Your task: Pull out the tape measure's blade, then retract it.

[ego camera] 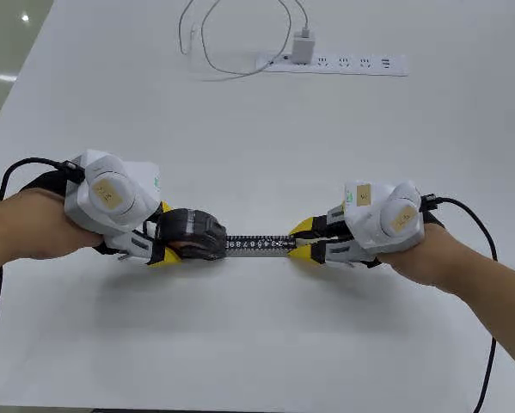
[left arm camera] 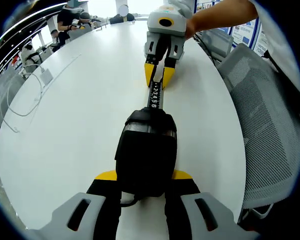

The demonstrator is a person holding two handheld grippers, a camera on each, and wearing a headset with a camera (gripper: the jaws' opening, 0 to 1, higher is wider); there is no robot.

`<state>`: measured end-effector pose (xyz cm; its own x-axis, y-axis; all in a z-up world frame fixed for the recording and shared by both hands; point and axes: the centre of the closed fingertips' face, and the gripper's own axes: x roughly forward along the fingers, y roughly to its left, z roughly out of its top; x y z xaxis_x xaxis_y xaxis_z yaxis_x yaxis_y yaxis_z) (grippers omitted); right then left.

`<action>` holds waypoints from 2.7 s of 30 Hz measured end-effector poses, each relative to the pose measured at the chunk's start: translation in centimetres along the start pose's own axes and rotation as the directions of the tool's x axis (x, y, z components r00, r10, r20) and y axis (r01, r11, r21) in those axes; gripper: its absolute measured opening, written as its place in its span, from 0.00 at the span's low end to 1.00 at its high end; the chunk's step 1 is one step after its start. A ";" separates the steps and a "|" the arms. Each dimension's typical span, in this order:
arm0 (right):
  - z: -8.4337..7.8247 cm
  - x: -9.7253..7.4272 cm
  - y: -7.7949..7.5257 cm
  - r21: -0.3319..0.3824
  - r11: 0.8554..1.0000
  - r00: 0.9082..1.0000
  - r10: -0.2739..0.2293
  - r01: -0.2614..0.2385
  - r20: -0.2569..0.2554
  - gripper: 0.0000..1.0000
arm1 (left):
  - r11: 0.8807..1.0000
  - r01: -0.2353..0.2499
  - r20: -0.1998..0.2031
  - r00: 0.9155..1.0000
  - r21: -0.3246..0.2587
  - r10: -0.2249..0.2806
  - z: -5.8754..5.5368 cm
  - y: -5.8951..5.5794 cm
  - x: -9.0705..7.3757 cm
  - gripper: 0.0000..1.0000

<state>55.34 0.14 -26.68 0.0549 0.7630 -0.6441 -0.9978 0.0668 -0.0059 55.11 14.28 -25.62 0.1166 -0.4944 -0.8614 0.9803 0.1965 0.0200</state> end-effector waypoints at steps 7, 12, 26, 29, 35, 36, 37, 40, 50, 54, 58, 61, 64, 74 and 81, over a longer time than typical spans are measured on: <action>-0.3 -0.5 0.0 0.001 1.000 1.000 -0.003 0.003 -0.004 0.08 | 1.000 0.000 -0.005 1.000 0.002 0.000 0.0 0.0 0.0 0.28; -0.5 -0.8 0.0 0.004 1.000 1.000 -0.005 0.005 -0.008 0.08 | 1.000 0.002 -0.006 1.000 0.003 -0.002 0.0 0.0 0.0 0.28; -1.4 -1.8 -0.1 0.012 1.000 1.000 -0.008 0.009 -0.025 0.08 | 1.000 0.002 -0.010 1.000 0.005 -0.002 0.0 -0.1 0.0 0.28; -1.5 -1.9 -0.2 0.011 1.000 1.000 -0.010 0.010 -0.027 0.08 | 1.000 0.003 -0.009 1.000 0.005 -0.003 0.0 -0.1 0.0 0.28; -1.7 -2.2 -0.2 0.016 1.000 0.999 -0.010 0.011 -0.030 0.08 | 1.000 0.003 -0.010 1.000 0.005 -0.003 0.0 -0.1 0.0 0.28; -1.7 -2.2 -0.2 0.017 1.000 0.999 -0.011 0.011 -0.031 0.08 | 1.000 0.003 -0.010 1.000 0.004 -0.003 0.0 -0.1 0.0 0.28; -1.8 -2.2 -0.2 0.016 1.000 0.999 -0.011 0.012 -0.031 0.08 | 1.000 0.003 -0.010 1.000 0.004 -0.003 0.0 -0.1 0.0 0.28; -1.8 -2.4 -0.2 0.017 1.000 0.999 -0.010 0.011 -0.034 0.08 | 1.000 0.003 -0.012 1.000 0.005 -0.003 0.0 -0.1 0.0 0.28; -2.0 -3.0 -0.2 0.024 1.000 0.999 -0.010 0.011 -0.036 0.07 | 1.000 0.000 -0.012 1.000 0.003 0.000 0.0 -0.1 0.0 0.28; -2.3 -3.2 -0.1 0.025 1.000 0.999 -0.010 0.011 -0.041 0.07 | 1.000 -0.002 -0.014 1.000 0.005 0.002 -0.1 -0.1 0.0 0.28; -2.7 -3.6 -0.2 0.029 0.999 0.999 -0.012 0.014 -0.047 0.07 | 1.000 -0.001 -0.015 1.000 0.006 0.001 -0.1 -0.1 0.0 0.28; -2.8 -3.8 -0.2 0.031 0.999 0.999 -0.014 0.016 -0.051 0.07 | 1.000 -0.001 -0.015 1.000 0.004 0.001 -0.1 -0.1 0.0 0.28; -3.1 -4.0 -0.2 0.033 0.999 0.998 -0.014 0.016 -0.056 0.07 | 1.000 0.001 -0.014 1.000 0.005 -0.001 0.0 -0.1 0.0 0.28; -3.5 -4.6 -0.1 0.041 0.999 0.997 -0.018 0.021 -0.070 0.07 | 1.000 0.000 -0.017 1.000 0.006 0.000 0.0 -0.1 0.0 0.28; -4.0 -5.1 0.0 0.050 0.998 0.997 -0.020 0.024 -0.077 0.07 | 1.000 -0.001 -0.017 1.000 0.006 0.001 0.0 -0.1 0.0 0.28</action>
<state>54.95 -6.30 -26.42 0.0716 0.7101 -0.7005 -0.9930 0.1166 0.0167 55.02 14.28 -25.61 0.1145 -0.4794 -0.8701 0.9811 0.1921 0.0233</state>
